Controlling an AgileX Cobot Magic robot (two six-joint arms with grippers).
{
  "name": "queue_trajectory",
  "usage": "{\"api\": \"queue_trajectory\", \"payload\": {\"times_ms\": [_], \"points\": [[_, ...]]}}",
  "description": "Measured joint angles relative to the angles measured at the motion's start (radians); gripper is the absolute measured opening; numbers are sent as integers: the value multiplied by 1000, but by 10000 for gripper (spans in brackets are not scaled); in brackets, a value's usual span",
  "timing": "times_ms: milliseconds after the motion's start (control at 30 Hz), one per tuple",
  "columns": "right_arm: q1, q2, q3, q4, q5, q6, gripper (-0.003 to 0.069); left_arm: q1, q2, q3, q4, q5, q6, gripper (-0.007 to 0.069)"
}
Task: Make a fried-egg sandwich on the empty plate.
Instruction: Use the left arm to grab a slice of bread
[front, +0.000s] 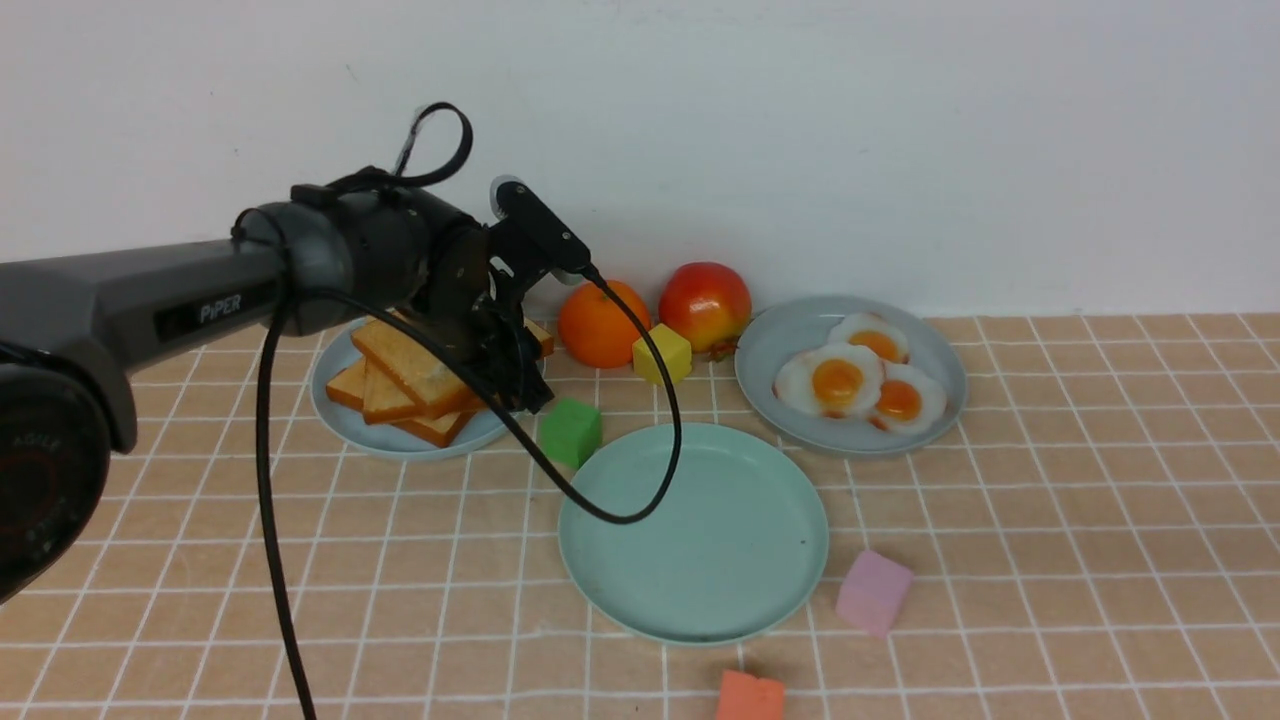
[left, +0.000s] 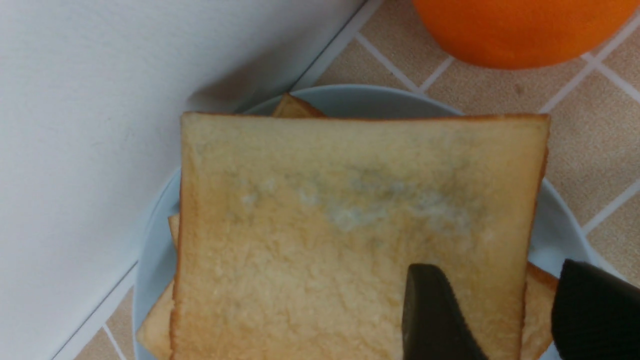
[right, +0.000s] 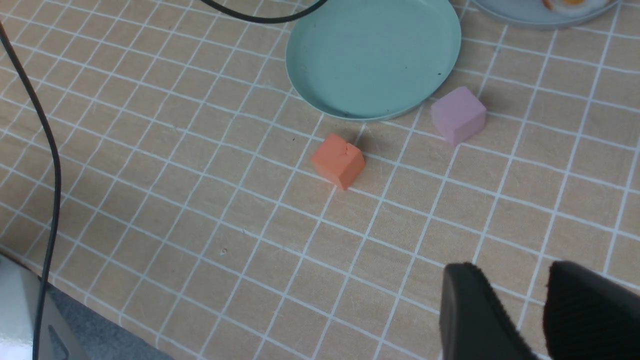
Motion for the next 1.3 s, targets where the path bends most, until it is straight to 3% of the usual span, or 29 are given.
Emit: {"api": "queue_trajectory", "payload": {"times_ms": [500, 633, 933, 1100, 1300], "points": [[0, 0, 0, 0, 0, 0, 239, 1, 24, 0, 85, -32, -27, 352], [0, 0, 0, 0, 0, 0, 239, 1, 24, 0, 97, -41, -81, 322], [0, 0, 0, 0, -1, 0, 239, 1, 24, 0, 113, -49, -126, 98], [0, 0, 0, 0, -1, 0, 239, -8, 11, 0, 127, -15, -127, 93], [0, 0, 0, 0, -1, 0, 239, -82, -110, 0, 122, 144, -194, 93]]}}
